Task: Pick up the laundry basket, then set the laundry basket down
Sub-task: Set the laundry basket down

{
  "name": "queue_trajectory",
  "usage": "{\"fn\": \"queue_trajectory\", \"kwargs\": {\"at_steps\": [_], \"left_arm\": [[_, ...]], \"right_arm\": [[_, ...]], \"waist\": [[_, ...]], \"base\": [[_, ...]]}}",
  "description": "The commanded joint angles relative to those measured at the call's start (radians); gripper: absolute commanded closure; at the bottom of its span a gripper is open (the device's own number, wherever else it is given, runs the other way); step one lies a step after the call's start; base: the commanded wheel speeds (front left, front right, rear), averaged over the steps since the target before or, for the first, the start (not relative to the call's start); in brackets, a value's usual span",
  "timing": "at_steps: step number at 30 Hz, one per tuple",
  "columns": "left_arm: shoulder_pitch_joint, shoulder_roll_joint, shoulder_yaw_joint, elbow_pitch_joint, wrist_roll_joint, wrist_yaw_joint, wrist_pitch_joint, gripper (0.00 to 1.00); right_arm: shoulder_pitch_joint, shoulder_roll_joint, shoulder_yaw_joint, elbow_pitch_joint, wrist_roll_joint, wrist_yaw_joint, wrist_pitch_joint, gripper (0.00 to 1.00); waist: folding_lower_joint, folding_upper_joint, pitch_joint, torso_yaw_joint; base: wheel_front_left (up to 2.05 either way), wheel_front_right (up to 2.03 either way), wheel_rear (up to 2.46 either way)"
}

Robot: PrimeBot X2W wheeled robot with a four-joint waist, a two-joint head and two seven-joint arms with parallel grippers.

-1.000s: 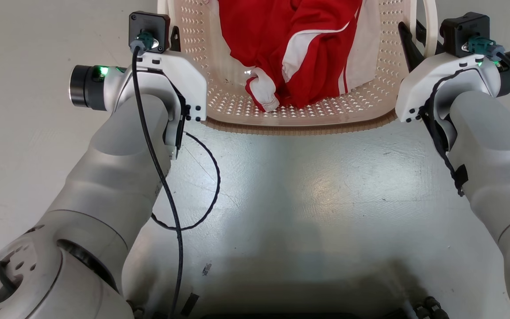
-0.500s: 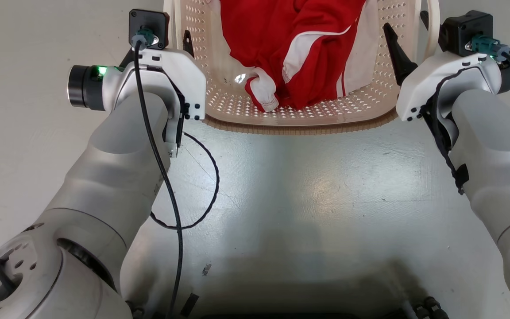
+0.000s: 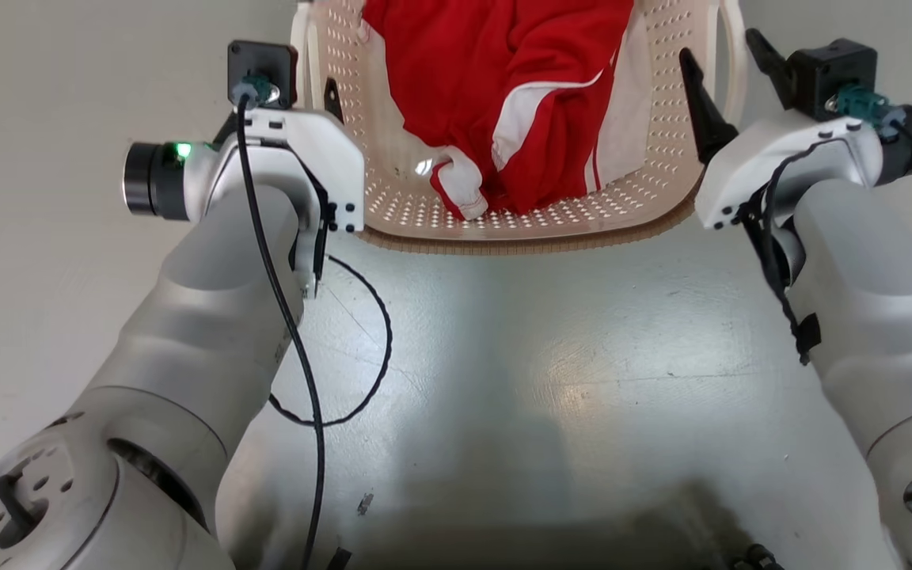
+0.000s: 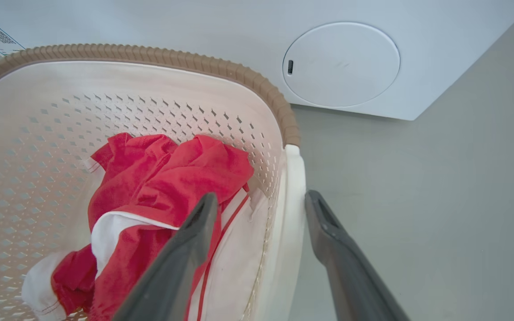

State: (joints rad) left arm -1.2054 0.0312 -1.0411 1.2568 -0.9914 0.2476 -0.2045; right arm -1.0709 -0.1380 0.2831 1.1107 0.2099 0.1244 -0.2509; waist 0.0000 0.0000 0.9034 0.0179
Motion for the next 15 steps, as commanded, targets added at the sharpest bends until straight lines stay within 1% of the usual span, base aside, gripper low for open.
{"fn": "queue_trajectory", "kwargs": {"at_steps": [1, 8, 15], "left_arm": [[0.022, 0.019, 0.005, 0.000, -0.009, 0.003, -0.008, 0.00], [0.062, 0.019, 0.008, 0.008, -0.025, -0.006, -0.017, 0.00], [0.117, 0.020, 0.024, 0.007, -0.043, -0.035, -0.045, 0.00]], "right_arm": [[0.059, 0.030, 0.000, -0.015, -0.013, 0.006, -0.011, 0.00], [0.103, 0.047, -0.051, -0.033, -0.050, 0.006, -0.011, 0.00], [0.155, 0.055, -0.080, -0.073, -0.074, 0.006, -0.011, 0.00]], "waist": [[0.0000, 0.0000, -0.015, -0.004], [0.0000, 0.0000, -0.081, -0.013], [0.0000, 0.0000, -0.178, -0.019]], "base": [[0.00, 0.00, 0.00], [0.00, 0.00, 0.00], [0.00, 0.00, 0.00]]}}
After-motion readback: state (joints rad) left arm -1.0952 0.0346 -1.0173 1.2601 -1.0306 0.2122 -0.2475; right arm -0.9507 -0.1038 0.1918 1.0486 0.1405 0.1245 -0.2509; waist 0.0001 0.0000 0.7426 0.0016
